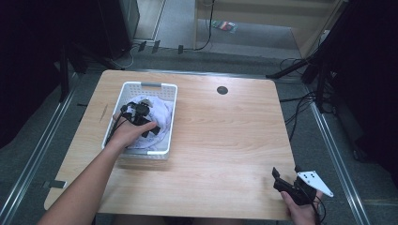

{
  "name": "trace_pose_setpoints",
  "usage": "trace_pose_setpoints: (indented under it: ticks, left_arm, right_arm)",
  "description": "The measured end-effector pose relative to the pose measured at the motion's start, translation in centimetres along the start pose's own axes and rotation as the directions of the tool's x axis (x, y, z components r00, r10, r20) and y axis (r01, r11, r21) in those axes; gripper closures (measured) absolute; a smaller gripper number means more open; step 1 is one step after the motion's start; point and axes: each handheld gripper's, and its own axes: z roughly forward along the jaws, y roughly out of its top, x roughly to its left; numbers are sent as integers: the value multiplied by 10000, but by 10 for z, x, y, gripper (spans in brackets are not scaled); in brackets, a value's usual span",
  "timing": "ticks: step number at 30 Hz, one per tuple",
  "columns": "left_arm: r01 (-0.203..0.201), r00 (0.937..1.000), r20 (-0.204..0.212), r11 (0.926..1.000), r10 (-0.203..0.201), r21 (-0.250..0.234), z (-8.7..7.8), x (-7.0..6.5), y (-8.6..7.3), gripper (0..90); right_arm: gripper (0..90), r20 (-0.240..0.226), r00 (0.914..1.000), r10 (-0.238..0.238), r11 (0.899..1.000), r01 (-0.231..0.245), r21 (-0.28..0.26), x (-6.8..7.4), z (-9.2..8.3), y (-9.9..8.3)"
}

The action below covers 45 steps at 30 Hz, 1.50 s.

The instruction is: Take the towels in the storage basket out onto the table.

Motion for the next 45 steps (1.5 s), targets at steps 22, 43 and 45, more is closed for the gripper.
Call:
trace_pose_setpoints:
  ticks: [22,43,45]
  left_arm:
    - [-28,10000,-54,9999,28,-136,-10,0,0,426]
    - [465,9962,748,9988,-451,-167,-28,13,7,641]
    - [431,9960,791,9989,-415,-190,-33,13,8,640]
  right_arm:
    - [152,-3,10000,-20,10000,20,22,0,0,0]
    - [151,-14,10000,17,10000,-17,-3,0,0,0]
    - [151,-15,10000,12,10000,-12,4,0,0,0]
